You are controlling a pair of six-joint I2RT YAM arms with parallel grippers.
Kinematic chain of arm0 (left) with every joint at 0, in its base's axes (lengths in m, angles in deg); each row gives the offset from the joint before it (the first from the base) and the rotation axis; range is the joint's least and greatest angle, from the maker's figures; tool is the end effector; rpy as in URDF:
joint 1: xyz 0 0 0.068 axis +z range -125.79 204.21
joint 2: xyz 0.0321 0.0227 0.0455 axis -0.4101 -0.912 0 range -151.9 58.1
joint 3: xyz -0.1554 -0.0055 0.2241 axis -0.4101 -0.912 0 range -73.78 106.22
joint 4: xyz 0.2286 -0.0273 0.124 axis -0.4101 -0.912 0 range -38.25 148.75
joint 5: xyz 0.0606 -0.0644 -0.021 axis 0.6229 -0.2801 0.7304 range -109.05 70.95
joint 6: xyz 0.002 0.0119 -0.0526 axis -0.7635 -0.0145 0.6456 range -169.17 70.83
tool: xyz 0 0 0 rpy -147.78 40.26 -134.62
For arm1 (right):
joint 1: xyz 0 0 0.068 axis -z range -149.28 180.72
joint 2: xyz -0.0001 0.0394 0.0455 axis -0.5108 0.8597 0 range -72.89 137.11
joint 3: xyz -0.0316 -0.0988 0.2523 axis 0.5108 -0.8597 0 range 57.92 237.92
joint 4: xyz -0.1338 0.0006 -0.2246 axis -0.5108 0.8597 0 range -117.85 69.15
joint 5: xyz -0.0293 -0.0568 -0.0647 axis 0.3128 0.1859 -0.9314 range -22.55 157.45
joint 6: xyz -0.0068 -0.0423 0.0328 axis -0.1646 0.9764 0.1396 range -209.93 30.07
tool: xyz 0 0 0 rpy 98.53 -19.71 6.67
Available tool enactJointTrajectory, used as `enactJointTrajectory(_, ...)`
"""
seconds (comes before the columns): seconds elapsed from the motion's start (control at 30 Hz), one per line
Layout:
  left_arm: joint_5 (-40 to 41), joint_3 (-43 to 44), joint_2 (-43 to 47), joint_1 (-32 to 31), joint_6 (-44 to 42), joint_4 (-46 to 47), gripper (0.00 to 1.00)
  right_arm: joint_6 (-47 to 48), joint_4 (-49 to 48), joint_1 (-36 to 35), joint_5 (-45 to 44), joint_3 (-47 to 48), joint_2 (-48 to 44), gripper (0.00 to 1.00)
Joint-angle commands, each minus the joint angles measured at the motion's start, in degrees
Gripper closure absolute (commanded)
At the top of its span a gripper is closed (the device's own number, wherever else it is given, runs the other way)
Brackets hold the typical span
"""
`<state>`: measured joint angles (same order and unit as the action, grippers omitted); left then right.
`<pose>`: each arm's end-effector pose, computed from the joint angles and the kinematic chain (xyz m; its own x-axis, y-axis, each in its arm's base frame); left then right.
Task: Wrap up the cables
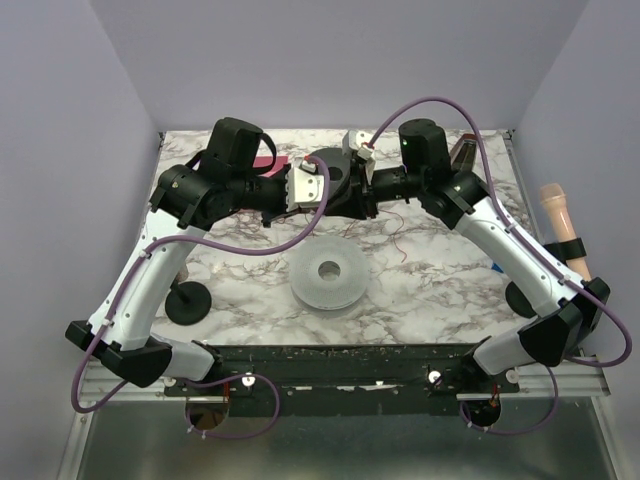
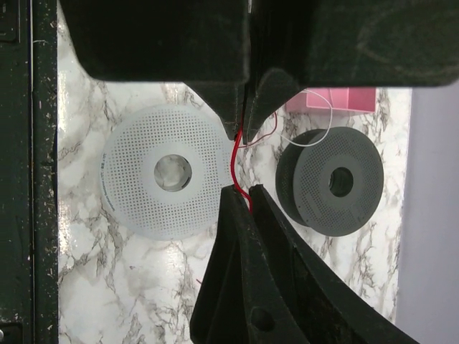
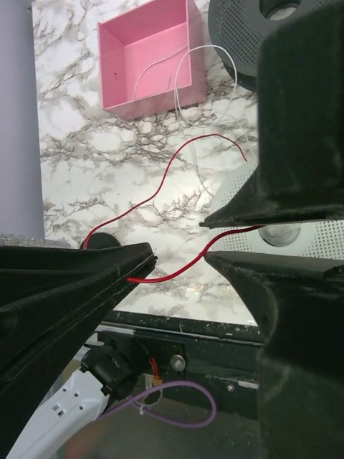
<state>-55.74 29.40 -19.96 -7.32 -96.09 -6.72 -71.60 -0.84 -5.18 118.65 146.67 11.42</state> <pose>0.1934 -0.1435 0.4636 0.2127 0.5565 -0.8031 0.9546 0.0569 0.2923 0.2449 0.2116 0.4179 0.0037 -0.2405 -0.9706 -0.9999 0.0105 -0.0064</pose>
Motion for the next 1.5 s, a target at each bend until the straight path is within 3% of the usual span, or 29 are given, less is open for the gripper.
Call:
enactJointTrajectory(0.0, -1.19, 1.33, 0.63, -0.29, -0.72, -1.68, 1.00, 0.92, 0.15, 0.74, -2.07, -1.21, -1.61, 0.76)
enactJointTrajectory(0.33, -2.77, 1.50, 0.63, -0.29, -0.55, -2.91, 1.00, 1.01, 0.33, 1.18, -2.86, -1.92, -1.78, 0.99)
enactJointTrajectory(0.4, -3.82, 0.28, 0.37, -0.29, -0.11, -2.47, 0.55, 0.66, 1.20, 1.10, -3.39, -0.95, -1.26, 0.99)
enactJointTrajectory(0.43, -4.53, -0.25, 0.28, -0.37, -0.28, -2.03, 0.43, 0.92, 1.38, 1.01, -2.69, -0.43, -1.08, 0.99)
enactJointTrajectory(0.47, -4.97, -0.69, 0.02, -0.64, 0.41, -0.90, 0.39, 1.10, 1.38, 0.92, -2.16, -0.16, -1.17, 0.99)
enactJointTrajectory(0.7, -3.83, 0.45, -2.36, -1.87, 2.62, 2.81, 0.42, 2.06, 1.74, 0.31, -0.66, -0.07, -2.05, 0.99)
enactJointTrajectory(0.97, -1.64, 0.97, -3.76, -4.59, 4.46, 3.78, 0.65, 1.89, 1.21, 0.04, -0.58, -0.42, -2.84, 0.99)
enactJointTrajectory(1.1, -0.67, 0.80, -3.41, -4.59, 4.03, 2.90, 0.72, 2.15, 1.21, 0.04, -0.05, -0.51, -3.63, 0.99)
enactJointTrajectory(1.2, 1.08, 0.80, -3.06, -4.60, 4.03, 3.24, 0.72, 2.33, 1.21, 0.04, 0.13, -0.77, -3.98, 0.99)
enactJointTrajectory(1.33, 3.81, -0.34, -2.54, -4.59, 4.90, 5.35, 0.64, 2.59, 1.21, 0.04, 0.74, -1.04, -4.07, 0.99)
enactJointTrajectory(1.47, 4.61, -0.08, -2.62, -4.59, 6.22, 6.23, 0.69, 2.77, 1.21, 0.04, 0.83, -1.39, -4.60, 0.99)
